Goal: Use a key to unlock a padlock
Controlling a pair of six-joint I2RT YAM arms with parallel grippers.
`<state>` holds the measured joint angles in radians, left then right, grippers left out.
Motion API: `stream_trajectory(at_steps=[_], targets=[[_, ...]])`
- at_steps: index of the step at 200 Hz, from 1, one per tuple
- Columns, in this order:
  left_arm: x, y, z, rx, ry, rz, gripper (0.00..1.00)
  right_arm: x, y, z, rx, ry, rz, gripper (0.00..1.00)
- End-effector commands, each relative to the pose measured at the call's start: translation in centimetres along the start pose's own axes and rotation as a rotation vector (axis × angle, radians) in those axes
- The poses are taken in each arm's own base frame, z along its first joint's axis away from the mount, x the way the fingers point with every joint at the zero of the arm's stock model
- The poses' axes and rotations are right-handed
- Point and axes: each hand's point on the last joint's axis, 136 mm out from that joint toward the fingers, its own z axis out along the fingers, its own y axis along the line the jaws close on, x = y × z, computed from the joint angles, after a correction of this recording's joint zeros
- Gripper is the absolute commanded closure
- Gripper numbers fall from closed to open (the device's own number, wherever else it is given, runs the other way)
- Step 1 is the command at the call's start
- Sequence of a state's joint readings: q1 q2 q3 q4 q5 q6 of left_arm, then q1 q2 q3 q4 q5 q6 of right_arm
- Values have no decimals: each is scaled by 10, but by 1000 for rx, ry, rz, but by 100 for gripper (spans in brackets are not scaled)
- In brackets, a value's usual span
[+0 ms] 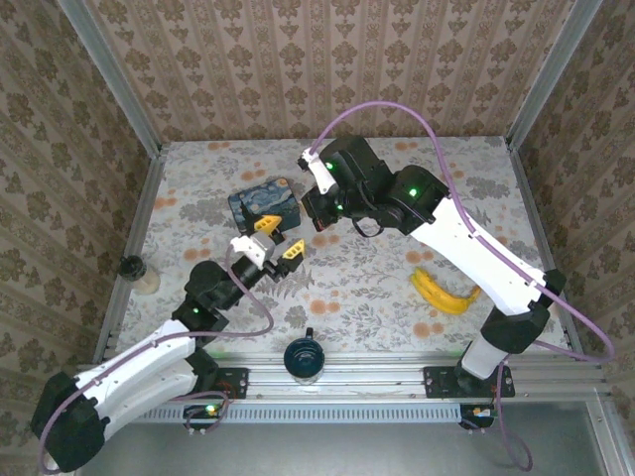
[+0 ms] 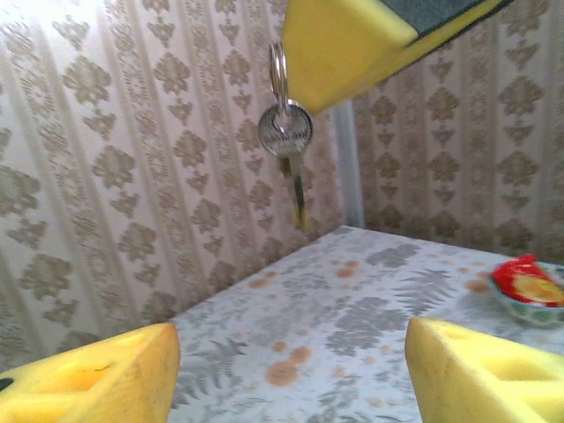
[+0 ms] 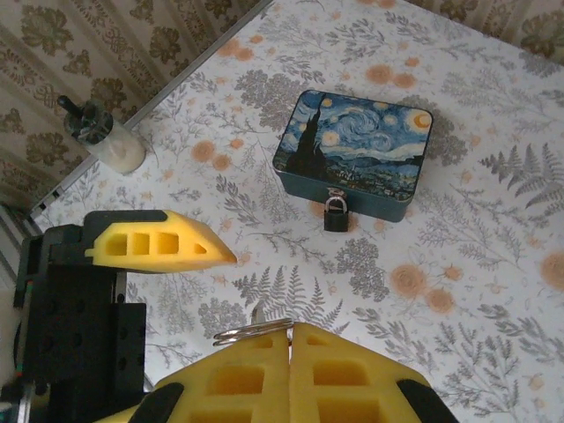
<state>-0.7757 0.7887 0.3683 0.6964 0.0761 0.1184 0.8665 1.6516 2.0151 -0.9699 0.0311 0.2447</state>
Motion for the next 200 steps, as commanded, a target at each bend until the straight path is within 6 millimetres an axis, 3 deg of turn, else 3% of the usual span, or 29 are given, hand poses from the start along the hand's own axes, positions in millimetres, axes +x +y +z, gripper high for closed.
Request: stream_trajectory(at_steps=[1,79,135,160,200], targets=[[-24,18,9,-126,-46,138,31,-1,2,2,-22,17,77,100],[-37,23,36,-178,-107,138,34,0,5,7,-37,24,109,100],[-41,12,47,-117,-129,109,41,0,5,11,-34,28,110,100],[-40,11,48,-110,-129,102,49,1,5,13,-32,30,111,100],[-37,9,44,-100,-120,92,71,1,2,16,-19,29,118,100]])
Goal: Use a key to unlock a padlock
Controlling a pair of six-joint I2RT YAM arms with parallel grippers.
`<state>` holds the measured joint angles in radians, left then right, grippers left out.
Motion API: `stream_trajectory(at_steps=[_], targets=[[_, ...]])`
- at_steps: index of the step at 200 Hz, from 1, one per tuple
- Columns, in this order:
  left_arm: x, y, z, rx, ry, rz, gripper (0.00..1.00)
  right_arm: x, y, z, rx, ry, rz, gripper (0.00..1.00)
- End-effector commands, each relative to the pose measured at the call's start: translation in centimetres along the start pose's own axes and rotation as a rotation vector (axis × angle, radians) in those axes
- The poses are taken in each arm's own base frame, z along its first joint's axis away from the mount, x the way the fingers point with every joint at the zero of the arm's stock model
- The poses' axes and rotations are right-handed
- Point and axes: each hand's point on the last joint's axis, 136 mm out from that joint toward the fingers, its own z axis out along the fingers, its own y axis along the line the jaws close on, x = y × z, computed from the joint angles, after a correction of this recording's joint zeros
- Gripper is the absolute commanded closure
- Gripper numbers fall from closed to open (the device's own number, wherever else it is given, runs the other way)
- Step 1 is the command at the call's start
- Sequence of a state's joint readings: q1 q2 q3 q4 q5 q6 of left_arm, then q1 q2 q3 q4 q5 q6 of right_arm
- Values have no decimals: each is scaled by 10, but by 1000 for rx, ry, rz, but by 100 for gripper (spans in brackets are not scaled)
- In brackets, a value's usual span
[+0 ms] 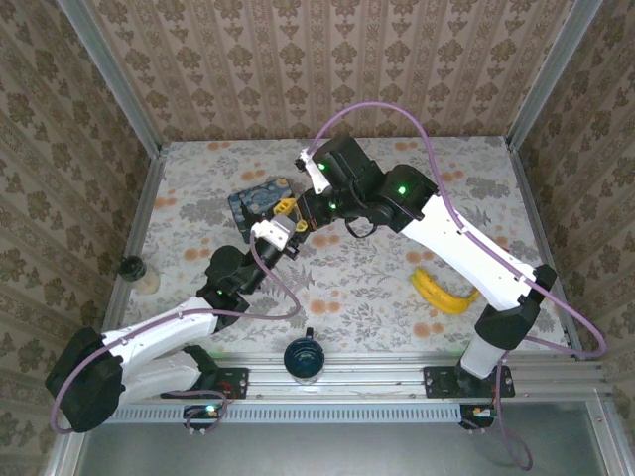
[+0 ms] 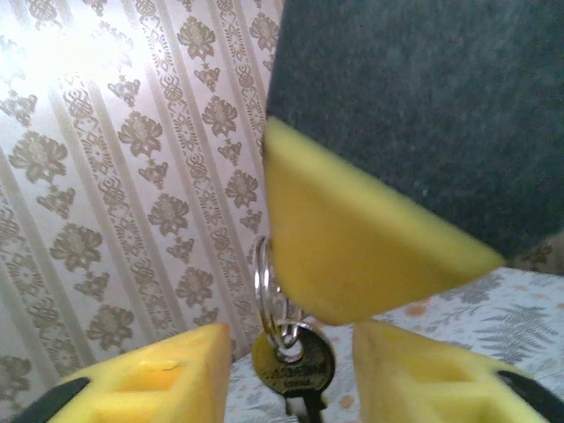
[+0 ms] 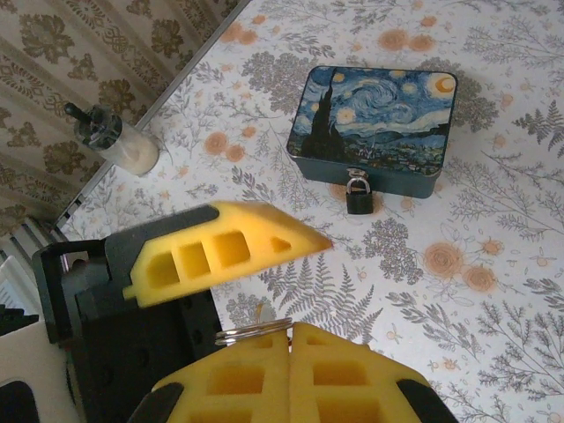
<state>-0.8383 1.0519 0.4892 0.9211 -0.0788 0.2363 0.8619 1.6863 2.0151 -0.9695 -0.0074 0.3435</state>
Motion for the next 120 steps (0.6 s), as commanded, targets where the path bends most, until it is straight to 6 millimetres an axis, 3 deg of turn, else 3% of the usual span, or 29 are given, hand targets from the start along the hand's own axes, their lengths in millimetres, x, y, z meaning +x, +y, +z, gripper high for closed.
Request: stream_trajectory(at_steps=[1,74,120], targets=[[-20,1,-1,6,-60,-15,71,-6,-1,0,4,-14,18,100],[-10,1,-13,4,-17,-22,100,-8,-4,3,20,-21,35,100],[-8,-2,-16,27,-7,-30,100,-8,-3,3,16,-22,31,100]])
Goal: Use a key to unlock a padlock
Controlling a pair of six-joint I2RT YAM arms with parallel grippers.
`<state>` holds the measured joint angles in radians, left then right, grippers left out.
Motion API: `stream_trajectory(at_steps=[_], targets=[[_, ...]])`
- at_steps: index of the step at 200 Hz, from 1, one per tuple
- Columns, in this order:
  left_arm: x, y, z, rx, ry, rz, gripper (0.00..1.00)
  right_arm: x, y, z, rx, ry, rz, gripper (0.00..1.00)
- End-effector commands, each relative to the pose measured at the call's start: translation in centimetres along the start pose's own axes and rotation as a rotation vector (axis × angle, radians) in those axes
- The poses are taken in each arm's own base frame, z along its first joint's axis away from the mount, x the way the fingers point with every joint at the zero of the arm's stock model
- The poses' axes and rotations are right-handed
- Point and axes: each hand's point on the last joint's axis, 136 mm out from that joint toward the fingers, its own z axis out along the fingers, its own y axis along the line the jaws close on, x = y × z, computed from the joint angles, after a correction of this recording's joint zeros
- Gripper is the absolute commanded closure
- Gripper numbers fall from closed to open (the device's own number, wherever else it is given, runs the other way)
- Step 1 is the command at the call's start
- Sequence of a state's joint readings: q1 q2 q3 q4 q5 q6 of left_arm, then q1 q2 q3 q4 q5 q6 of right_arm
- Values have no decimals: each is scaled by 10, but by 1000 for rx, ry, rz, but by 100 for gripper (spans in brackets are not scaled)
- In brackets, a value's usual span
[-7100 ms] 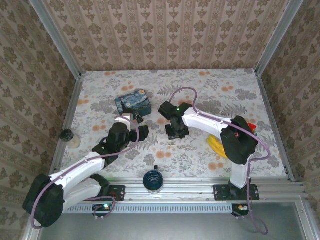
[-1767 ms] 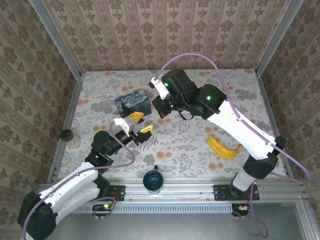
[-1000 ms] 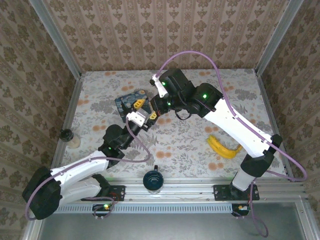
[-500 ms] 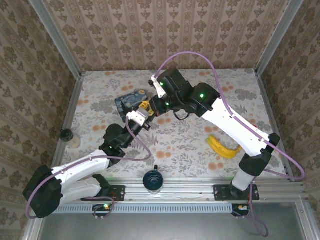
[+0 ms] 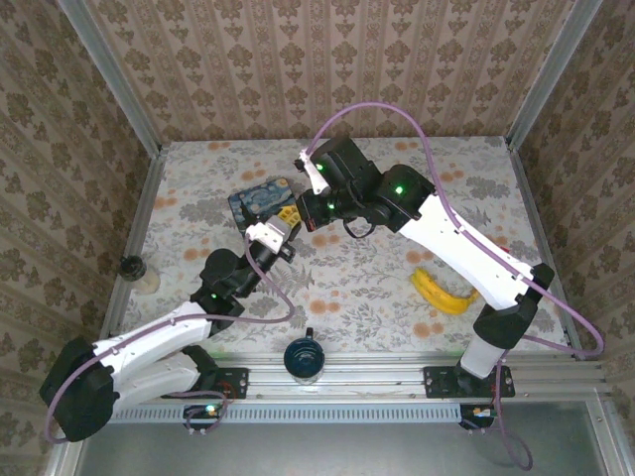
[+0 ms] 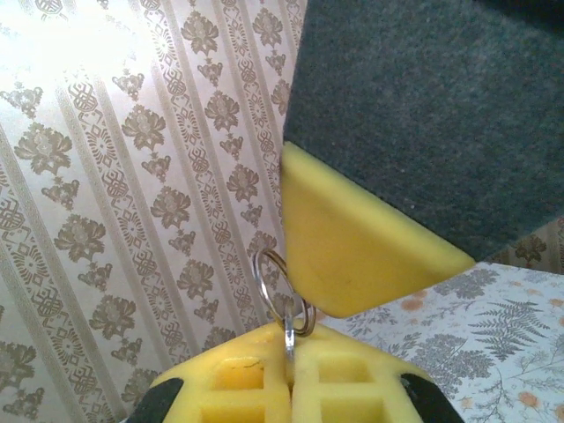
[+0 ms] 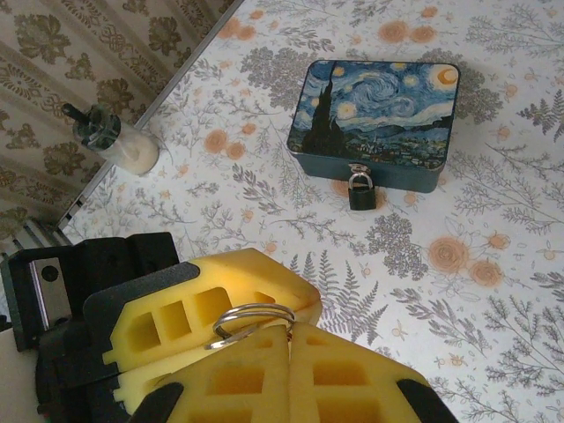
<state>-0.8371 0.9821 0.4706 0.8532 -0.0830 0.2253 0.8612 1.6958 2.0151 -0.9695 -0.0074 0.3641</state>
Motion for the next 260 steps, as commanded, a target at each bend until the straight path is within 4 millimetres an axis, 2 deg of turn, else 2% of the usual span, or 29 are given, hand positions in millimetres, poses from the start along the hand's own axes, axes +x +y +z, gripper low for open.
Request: stream_trajectory(at_steps=[1,36,51,84,108,139,171,205,260], targets=[[-7,-4,-6,28,-24,-20,100,-10,-2,-2,13,-30,11,100],[-2,-10,-11,104,6,-36,100,-11,0,-8,1,-37,-21,100],[2,-11,-15,144,24,-33,100,-10,-1,-14,5,-42,-30,80],[6,-17,-19,216,40,95,100,-8,-4,-30,0,-60,-15,66],[8,-25,-20,268,30,235,100,-1,-2,-33,-58,-57,71,65],[9,-28,-15,285,14,339,100,6,7,-31,-225,-57,246,68],[7,-28,-8,279,-10,356,100,17,7,-22,-320,-32,372,73],[2,-29,-5,275,-36,355,100,23,15,-11,-376,19,410,73],[-2,-26,-4,259,-46,361,100,30,16,2,-378,68,449,73]])
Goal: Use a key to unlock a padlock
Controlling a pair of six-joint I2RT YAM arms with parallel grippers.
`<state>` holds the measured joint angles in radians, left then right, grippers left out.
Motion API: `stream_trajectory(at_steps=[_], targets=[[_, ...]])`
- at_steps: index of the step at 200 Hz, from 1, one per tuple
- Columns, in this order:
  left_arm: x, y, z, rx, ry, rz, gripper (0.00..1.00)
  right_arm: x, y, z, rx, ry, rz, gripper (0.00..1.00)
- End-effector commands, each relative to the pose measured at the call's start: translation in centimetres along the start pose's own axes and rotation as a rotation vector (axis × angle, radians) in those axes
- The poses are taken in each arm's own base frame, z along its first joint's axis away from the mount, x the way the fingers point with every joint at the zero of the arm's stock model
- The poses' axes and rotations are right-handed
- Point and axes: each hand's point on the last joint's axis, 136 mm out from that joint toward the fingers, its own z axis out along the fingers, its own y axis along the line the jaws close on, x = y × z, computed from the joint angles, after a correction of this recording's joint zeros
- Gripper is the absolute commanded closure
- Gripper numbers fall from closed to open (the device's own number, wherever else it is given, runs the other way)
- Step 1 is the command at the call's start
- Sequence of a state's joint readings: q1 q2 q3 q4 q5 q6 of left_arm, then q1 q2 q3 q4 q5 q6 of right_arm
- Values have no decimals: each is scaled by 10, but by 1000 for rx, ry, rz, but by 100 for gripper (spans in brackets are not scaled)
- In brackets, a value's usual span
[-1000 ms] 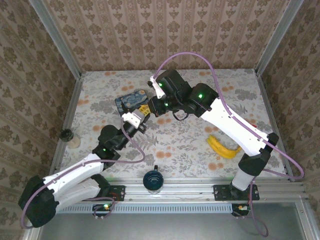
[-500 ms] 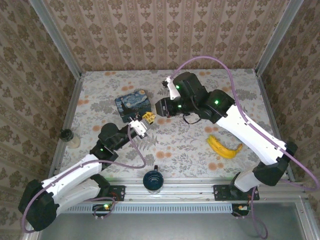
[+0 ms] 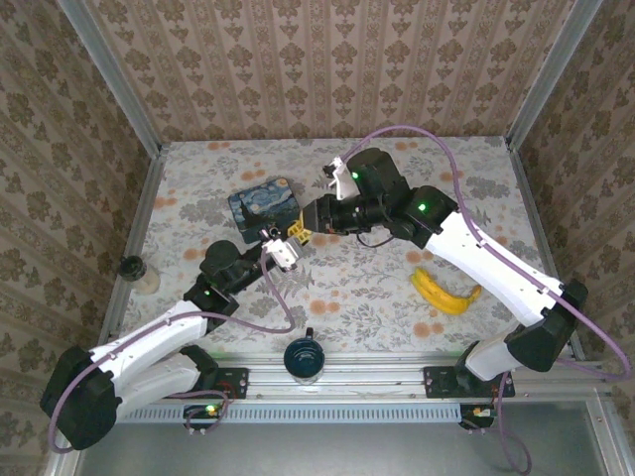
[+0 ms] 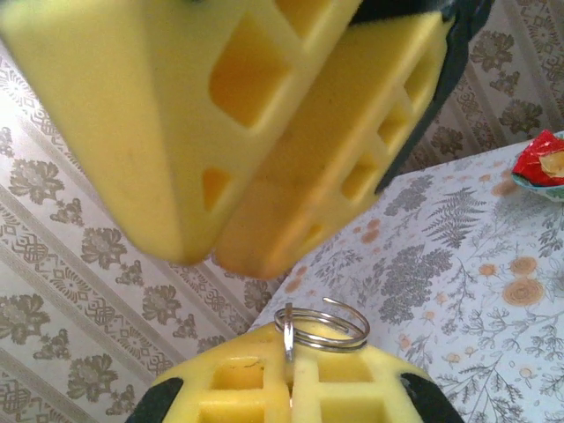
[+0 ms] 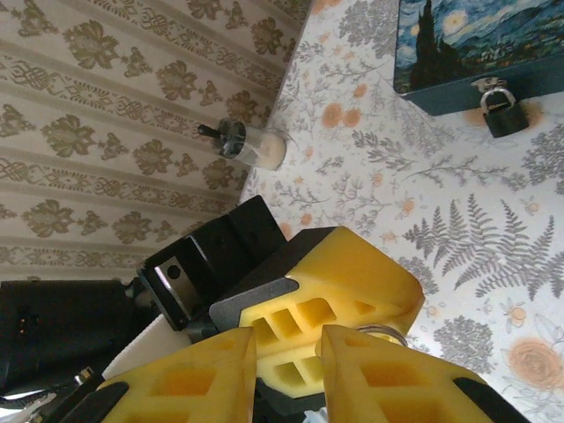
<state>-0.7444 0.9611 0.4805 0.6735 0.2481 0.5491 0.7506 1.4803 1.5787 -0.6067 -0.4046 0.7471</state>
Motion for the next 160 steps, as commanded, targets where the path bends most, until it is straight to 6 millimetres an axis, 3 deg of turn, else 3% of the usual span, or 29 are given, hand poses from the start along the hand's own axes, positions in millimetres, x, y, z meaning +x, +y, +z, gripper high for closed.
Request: stream_trajectory(at_steps=[1,79,132,160], targets=[[-23,13,1,-35,-71,46,100,4,2,8,-24,35,38,73],[-23,21,2,-80,-72,56,100,9,-18,15,73,64,72,74],[-24,21,0,-80,-78,62,100,0,-33,-11,175,-24,39,74],[-29,12,-1,-13,-80,80,100,0,-36,-22,153,-64,30,68]])
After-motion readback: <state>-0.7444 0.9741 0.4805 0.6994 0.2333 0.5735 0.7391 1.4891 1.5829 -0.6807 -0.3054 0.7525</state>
